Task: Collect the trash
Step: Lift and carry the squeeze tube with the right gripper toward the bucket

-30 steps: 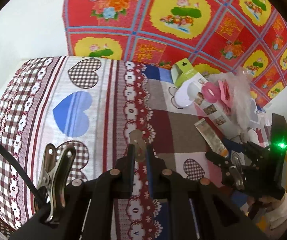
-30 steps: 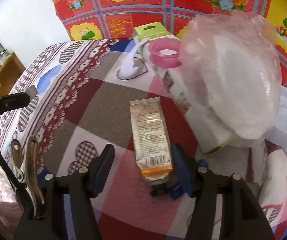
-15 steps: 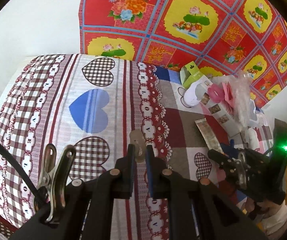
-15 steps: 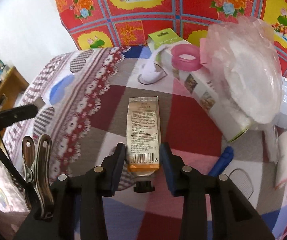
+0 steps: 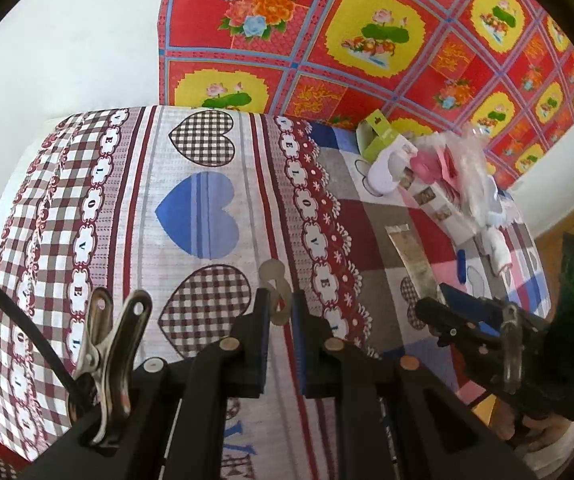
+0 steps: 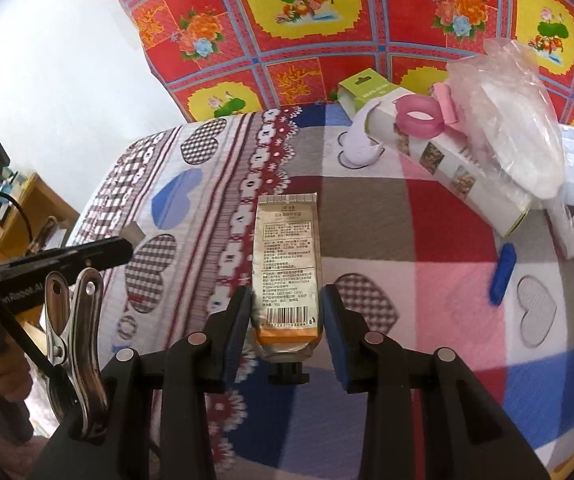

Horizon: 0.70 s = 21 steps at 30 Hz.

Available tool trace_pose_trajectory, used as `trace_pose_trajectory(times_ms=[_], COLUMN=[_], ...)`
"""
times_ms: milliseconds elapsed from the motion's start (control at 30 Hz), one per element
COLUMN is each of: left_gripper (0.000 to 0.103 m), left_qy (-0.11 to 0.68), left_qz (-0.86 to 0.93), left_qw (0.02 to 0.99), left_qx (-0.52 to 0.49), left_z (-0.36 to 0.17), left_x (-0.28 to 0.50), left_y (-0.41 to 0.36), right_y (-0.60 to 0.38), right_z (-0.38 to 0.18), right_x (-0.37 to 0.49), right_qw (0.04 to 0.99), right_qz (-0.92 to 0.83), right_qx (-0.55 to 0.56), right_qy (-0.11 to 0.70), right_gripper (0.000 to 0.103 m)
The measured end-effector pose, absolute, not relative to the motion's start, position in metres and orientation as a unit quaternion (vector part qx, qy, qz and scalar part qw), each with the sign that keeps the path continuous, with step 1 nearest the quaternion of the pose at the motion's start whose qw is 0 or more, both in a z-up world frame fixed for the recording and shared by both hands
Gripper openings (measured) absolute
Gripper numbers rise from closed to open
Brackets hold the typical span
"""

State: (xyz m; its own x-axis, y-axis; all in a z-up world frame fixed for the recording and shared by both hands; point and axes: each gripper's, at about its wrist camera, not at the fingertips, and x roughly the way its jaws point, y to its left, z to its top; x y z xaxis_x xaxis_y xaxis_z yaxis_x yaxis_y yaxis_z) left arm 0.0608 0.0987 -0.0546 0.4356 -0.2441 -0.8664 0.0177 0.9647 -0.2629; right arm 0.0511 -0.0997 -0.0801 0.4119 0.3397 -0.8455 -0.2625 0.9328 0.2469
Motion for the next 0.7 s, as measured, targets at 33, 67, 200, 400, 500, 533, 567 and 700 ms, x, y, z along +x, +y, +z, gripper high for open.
trace_pose_trajectory(times_ms=[33, 67, 200, 400, 500, 533, 567, 700], left_gripper=[0.011, 0.011, 0.011, 0.011, 0.011, 0.011, 0.011, 0.011], left_qy=[0.526, 0.526, 0.523, 0.521, 0.517, 0.516, 0.515, 0.51], left_qz=[-0.083, -0.088, -0.101, -0.105, -0.099, -0.096, -0.092, -0.075], left_qw=[0.84, 0.84, 0.842, 0.841, 0.844, 0.844, 0.845, 0.849], left_qx=[-0.104, -0.1, -0.09, -0.098, -0.103, -0.106, -0.108, -0.113], left_z=[-0.055, -0.055, -0.053, -0.048, -0.045, -0.044, -0.043, -0.037], left_x=[0.06, 0.059, 0.052, 0.04, 0.035, 0.034, 0.032, 0.022], left_y=[0.1, 0.102, 0.11, 0.121, 0.125, 0.126, 0.127, 0.132], right_y=[-0.097, -0.093, -0.083, -0.074, -0.07, -0.069, -0.067, -0.062], right_z=[-0.08, -0.079, -0.076, -0.069, -0.067, -0.067, -0.066, -0.064], right_x=[0.05, 0.047, 0.036, 0.026, 0.022, 0.022, 0.021, 0.016], right_qw=[0.84, 0.842, 0.846, 0.845, 0.843, 0.842, 0.841, 0.837], right_qz=[0.178, 0.175, 0.17, 0.179, 0.192, 0.195, 0.199, 0.218], right_qx=[0.04, 0.041, 0.046, 0.042, 0.039, 0.038, 0.038, 0.035], right_qy=[0.511, 0.509, 0.503, 0.502, 0.501, 0.501, 0.502, 0.5], right_gripper=[0.037, 0.037, 0.037, 0.037, 0.037, 0.037, 0.037, 0.037])
